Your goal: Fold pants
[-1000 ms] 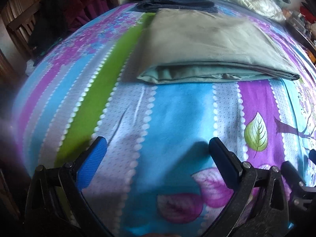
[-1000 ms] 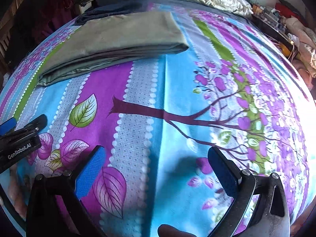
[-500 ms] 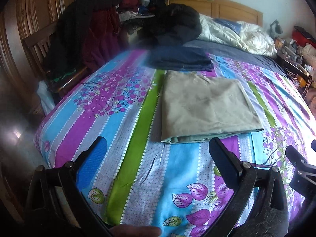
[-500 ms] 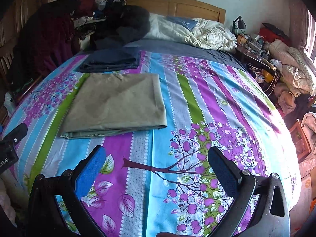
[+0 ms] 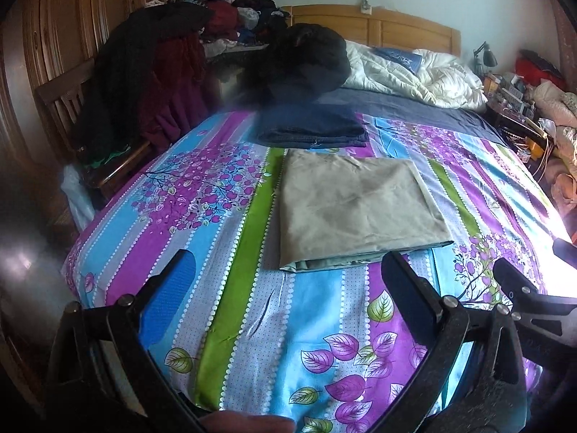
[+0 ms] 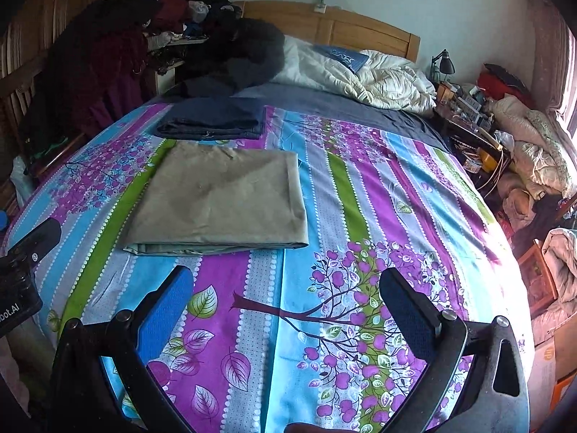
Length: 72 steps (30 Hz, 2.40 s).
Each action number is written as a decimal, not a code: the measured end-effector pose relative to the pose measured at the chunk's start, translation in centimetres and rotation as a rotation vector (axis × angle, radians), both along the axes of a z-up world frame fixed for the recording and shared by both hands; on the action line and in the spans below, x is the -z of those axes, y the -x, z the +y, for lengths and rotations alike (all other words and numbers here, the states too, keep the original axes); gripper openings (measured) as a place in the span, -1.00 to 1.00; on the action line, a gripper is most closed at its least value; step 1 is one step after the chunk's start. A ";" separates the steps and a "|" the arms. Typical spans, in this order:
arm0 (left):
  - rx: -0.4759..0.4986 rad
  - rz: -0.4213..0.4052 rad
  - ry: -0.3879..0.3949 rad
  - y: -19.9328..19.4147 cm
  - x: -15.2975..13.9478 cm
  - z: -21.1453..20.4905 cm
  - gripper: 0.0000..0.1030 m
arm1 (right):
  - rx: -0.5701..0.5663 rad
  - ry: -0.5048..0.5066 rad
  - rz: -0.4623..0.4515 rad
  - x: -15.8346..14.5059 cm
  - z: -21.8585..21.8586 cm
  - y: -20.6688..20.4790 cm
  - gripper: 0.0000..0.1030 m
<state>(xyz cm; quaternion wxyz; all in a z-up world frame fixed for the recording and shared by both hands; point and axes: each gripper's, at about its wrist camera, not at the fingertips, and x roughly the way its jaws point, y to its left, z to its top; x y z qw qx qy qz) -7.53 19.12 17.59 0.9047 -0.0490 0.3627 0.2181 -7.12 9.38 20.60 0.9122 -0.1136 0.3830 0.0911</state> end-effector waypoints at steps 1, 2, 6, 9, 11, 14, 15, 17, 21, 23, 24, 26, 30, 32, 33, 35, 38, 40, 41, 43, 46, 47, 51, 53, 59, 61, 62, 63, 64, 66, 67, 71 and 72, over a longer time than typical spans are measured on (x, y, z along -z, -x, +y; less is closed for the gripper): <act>-0.001 0.001 0.005 0.0 0.0 0.0 1.00 | 0.000 0.001 -0.001 -0.1 0.0 0.1 1.00; -0.002 0.000 0.009 0.1 0.0 -0.1 1.00 | -0.002 0.002 -0.001 -0.1 0.0 0.1 1.00; -0.003 -0.001 0.009 0.4 0.0 -0.4 1.00 | -0.006 -0.001 0.003 -0.1 0.0 0.5 1.00; -0.002 -0.004 0.011 0.6 0.0 -0.7 1.00 | -0.011 -0.002 0.006 -0.2 0.1 0.7 1.00; -0.001 -0.004 0.015 0.7 -0.1 -0.8 1.00 | -0.013 0.002 0.007 -0.2 0.1 0.9 1.00; 0.002 -0.005 0.014 0.8 -0.1 -1.1 1.00 | -0.010 0.013 0.011 0.0 0.2 1.0 1.00; 0.003 -0.003 0.010 0.8 0.0 -1.1 1.00 | -0.008 0.012 0.013 0.1 0.2 1.0 1.00; 0.007 0.002 0.010 0.8 0.1 -1.2 1.00 | -0.004 0.007 0.022 0.3 0.2 0.9 1.00; 0.008 0.012 0.014 0.9 0.5 -1.4 1.00 | 0.003 0.003 0.034 0.6 0.2 0.8 1.00; 0.004 0.017 0.014 0.8 0.7 -1.3 1.00 | 0.004 0.004 0.035 0.7 0.4 0.8 1.00; 0.000 0.019 0.014 0.7 0.7 -1.2 1.00 | 0.005 0.003 0.036 0.7 0.4 0.7 1.00; -0.007 0.022 0.019 0.3 0.7 -1.0 1.00 | 0.004 -0.001 0.036 0.7 0.5 0.5 1.00; -0.010 -0.006 -0.008 0.0 0.3 -1.2 1.00 | 0.008 -0.018 0.021 0.4 0.6 0.0 1.00; -0.018 -0.035 -0.032 -0.3 -0.1 -1.2 1.00 | 0.009 -0.035 0.011 0.1 0.7 -0.3 1.00; -0.025 -0.054 -0.038 -0.4 -0.4 -1.1 1.00 | 0.010 -0.042 0.005 -0.1 0.7 -0.4 1.00; -0.034 -0.093 -0.048 -0.5 -0.7 -1.0 1.00 | 0.007 -0.052 -0.004 -0.4 0.7 -0.5 1.00; -0.025 -0.101 -0.067 -0.9 -0.8 -1.2 1.00 | 0.005 -0.042 -0.001 -0.3 0.9 -0.7 1.00; -0.013 -0.076 -0.076 -1.3 -0.6 -1.5 1.00 | 0.008 -0.032 0.000 -0.2 1.0 -0.9 1.00; -0.013 -0.068 -0.079 -1.5 -0.5 -1.6 1.00 | 0.008 -0.030 -0.003 -0.3 1.0 -1.1 1.00; -0.013 -0.066 -0.073 -1.7 -0.6 -1.5 1.00 | 0.006 -0.029 -0.011 -0.5 1.0 -1.5 1.00; -0.006 -0.054 -0.045 -2.4 -0.8 -1.2 1.00 | 0.012 -0.026 -0.014 -0.8 1.2 -2.5 1.00; -0.010 -0.048 -0.045 -2.6 -0.9 -1.2 1.00 | 0.013 -0.025 -0.009 -0.8 1.3 -2.9 1.00; -0.024 0.013 -0.059 -4.2 -0.6 -0.9 1.00 | 0.023 -0.021 0.029 -0.4 1.8 -4.6 1.00; -0.040 0.070 -0.062 -5.0 0.0 -0.7 1.00 | 0.028 -0.027 0.053 -0.2 2.0 -5.3 1.00; -0.061 0.167 -0.010 -5.4 1.6 -0.3 1.00 | 0.036 -0.030 0.091 1.0 1.8 -5.8 1.00; -0.057 0.165 0.010 -5.1 1.9 -0.3 1.00 | 0.038 -0.028 0.092 1.2 1.7 -5.7 1.00; -0.058 0.133 0.018 -4.8 1.7 -0.3 1.00 | 0.038 -0.030 0.087 1.2 1.5 -5.6 1.00; -0.066 0.104 0.020 -4.5 1.4 -0.2 1.00 | 0.039 -0.033 0.088 1.3 1.4 -5.5 1.00; -0.068 0.084 0.024 -4.3 1.2 -0.1 1.00 | 0.042 -0.037 0.093 1.3 1.3 -5.4 1.00; -0.068 0.041 0.033 -3.9 0.7 -0.1 1.00 | 0.045 -0.055 0.085 1.2 1.0 -5.1 1.00; -0.073 0.010 0.028 -3.6 0.4 0.0 1.00 | 0.047 -0.062 0.072 1.0 0.9 -4.9 1.00; -0.101 -0.084 -0.035 -2.6 -0.6 -0.3 1.00 | 0.052 -0.068 0.011 0.2 0.7 -3.7 1.00; -0.102 -0.106 -0.048 -2.4 -0.8 -0.4 1.00 | 0.055 -0.063 -0.004 0.0 0.7 -3.5 1.00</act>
